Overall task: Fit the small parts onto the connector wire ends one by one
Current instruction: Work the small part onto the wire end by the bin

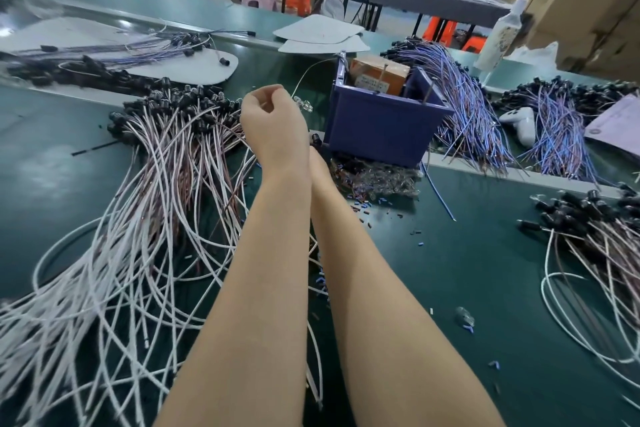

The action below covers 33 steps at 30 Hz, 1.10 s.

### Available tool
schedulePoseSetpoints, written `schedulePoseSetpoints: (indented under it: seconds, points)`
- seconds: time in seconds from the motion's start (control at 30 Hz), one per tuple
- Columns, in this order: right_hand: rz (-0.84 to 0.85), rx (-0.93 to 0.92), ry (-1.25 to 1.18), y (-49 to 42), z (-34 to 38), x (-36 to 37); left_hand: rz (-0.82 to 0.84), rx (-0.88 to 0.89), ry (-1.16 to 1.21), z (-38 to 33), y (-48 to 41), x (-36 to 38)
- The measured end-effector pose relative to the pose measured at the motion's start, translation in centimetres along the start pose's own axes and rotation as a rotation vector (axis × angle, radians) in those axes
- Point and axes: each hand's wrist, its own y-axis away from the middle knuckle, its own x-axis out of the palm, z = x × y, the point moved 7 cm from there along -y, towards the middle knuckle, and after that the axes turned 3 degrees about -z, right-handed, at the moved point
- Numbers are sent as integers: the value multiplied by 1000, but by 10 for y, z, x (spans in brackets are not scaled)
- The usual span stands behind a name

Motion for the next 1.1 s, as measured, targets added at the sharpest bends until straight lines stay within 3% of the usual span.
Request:
schedulePoseSetpoints:
  seconds: [0.13, 0.33, 0.4, 0.47, 0.53, 0.6, 0.67, 0.77, 0.83, 0.93, 1.1]
  points:
    - [10, -114, 353, -3, 8, 8, -18, 14, 20, -5, -1, -1]
    - [-82, -211, 292, -3, 21, 9, -18, 27, 31, -11, -2, -3]
    - [-134, -293, 111, -1, 32, -2, -103, 119, 69, -20, 1, -9]
    - [-178, -288, -223, 2, 38, -23, -195, 237, 106, -30, 5, -18]
    - [-162, -306, -522, 6, 47, -45, -178, 248, 69, -32, 4, -16]
    - [-121, -358, -788, 13, 61, -71, 21, 136, -69, -24, 6, 4]
    - [-109, -436, -1020, 24, 72, -104, 391, 13, -190, -12, 22, 37]
    - [-282, -525, -1100, 41, 69, -157, 871, 101, -364, -8, 66, 73]
    - [-463, -515, -1052, 50, 53, -186, 964, 208, -413, -7, 79, 83]
    - [-639, -407, -937, 57, 19, -213, 967, 234, -481, 4, 84, 92]
    - [-430, -206, -854, 41, -16, -199, 925, 256, -610, 29, 91, 103]
